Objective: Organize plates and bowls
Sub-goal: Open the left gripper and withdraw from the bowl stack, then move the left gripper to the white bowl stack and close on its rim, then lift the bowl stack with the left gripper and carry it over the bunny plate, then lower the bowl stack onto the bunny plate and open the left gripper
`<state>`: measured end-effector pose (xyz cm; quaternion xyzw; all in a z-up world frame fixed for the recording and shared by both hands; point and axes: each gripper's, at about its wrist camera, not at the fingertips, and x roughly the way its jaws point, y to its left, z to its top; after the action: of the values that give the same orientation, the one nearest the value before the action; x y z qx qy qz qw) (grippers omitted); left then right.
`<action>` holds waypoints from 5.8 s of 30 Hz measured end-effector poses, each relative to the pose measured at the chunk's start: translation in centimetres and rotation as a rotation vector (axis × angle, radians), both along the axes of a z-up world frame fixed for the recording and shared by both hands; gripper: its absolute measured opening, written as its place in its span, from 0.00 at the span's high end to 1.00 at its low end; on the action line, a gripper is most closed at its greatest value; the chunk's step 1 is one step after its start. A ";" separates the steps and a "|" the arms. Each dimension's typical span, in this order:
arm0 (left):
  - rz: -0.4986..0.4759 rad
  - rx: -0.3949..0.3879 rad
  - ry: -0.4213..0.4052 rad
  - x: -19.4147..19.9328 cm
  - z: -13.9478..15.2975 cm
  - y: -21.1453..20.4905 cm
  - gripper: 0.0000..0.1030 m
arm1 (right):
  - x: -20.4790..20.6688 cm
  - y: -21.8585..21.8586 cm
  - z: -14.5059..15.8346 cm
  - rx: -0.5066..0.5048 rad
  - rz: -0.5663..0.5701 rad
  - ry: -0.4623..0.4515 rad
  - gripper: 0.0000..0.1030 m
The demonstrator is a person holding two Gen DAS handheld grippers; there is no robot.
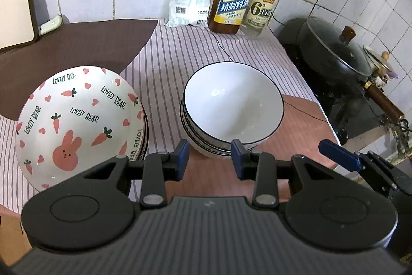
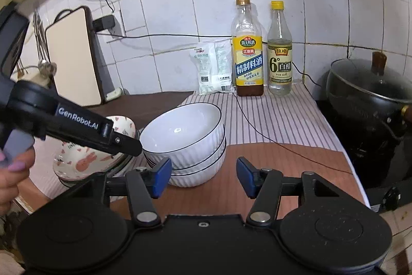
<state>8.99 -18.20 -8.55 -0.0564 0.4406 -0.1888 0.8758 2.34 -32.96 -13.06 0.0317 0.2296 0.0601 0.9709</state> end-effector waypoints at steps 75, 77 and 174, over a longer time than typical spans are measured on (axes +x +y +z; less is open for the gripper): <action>0.076 -0.140 0.153 7.0 -7.6 -0.5 0.58 | 10.0 2.1 -8.8 -0.089 0.199 -0.016 0.00; 0.077 -0.133 0.136 6.6 -7.6 -0.5 0.58 | 9.9 2.1 -8.8 -0.089 0.196 -0.015 0.00; 0.145 0.118 -0.019 4.7 -0.6 15.1 0.36 | 10.6 19.6 -6.1 -0.139 0.220 0.059 0.00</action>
<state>13.64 -3.14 -9.18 -0.0344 0.4375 -0.0992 0.8931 12.94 -13.31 -19.18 -0.0592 0.2639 0.1493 0.9511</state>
